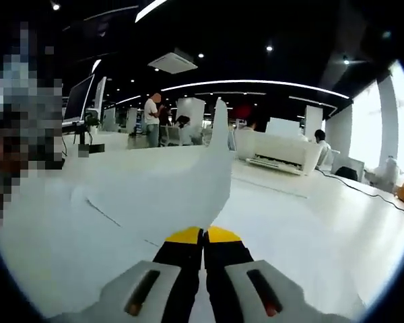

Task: Organize the stack of printing papers by aligning and flattening the scattered papers on the table

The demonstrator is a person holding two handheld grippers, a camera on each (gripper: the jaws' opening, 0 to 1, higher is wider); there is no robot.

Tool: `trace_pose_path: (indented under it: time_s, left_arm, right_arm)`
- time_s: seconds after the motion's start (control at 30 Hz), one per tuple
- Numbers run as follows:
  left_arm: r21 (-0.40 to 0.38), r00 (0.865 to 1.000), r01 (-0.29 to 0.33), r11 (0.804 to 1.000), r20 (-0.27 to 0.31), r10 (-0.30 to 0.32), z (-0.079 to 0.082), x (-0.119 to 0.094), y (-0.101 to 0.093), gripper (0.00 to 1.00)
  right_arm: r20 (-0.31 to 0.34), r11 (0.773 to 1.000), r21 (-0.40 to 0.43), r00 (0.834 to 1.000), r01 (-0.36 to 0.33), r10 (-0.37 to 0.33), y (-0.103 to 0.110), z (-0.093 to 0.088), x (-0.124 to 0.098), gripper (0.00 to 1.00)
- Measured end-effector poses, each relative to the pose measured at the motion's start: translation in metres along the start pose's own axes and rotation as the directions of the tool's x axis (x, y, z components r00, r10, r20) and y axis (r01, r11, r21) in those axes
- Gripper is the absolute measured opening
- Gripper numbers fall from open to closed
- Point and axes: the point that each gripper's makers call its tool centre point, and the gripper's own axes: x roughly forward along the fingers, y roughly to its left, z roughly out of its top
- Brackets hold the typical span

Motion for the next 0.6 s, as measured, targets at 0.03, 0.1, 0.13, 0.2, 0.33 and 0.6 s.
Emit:
trace_pose_path:
  time_s: [0.03, 0.1, 0.13, 0.2, 0.33, 0.6]
  left_arm:
    - [-0.002, 1.0, -0.002, 1.0, 0.006, 0.002, 0.001, 0.0, 0.001, 0.97]
    - [-0.011, 1.0, -0.003, 1.0, 0.018, 0.003, 0.004, 0.0, 0.002, 0.97]
    - [-0.013, 1.0, -0.001, 1.0, 0.026, 0.001, 0.006, 0.0, 0.002, 0.97]
    - [-0.014, 0.999, 0.004, 1.0, 0.035, -0.004, 0.008, 0.0, 0.002, 0.97]
    - [-0.011, 0.999, 0.008, 1.0, 0.04, -0.008, 0.01, 0.002, 0.002, 0.97]
    - [0.008, 1.0, -0.003, 1.0, 0.002, 0.003, 0.004, 0.003, 0.003, 0.96]
  right_arm:
    - [0.004, 1.0, 0.006, 1.0, -0.002, 0.002, -0.001, 0.001, -0.001, 0.0]
    - [0.0, 1.0, 0.016, 1.0, -0.008, 0.008, -0.002, 0.002, -0.002, 0.0]
    - [-0.001, 1.0, 0.019, 1.0, -0.006, 0.006, -0.003, 0.002, -0.002, 0.0]
    - [0.001, 1.0, 0.031, 1.0, -0.003, 0.003, -0.005, 0.005, -0.005, 0.0]
    - [0.022, 0.998, 0.055, 1.0, -0.008, 0.007, -0.007, 0.015, -0.013, 0.0]
    - [0.039, 0.999, -0.042, 0.999, 0.022, -0.021, -0.011, 0.033, -0.033, 0.0]
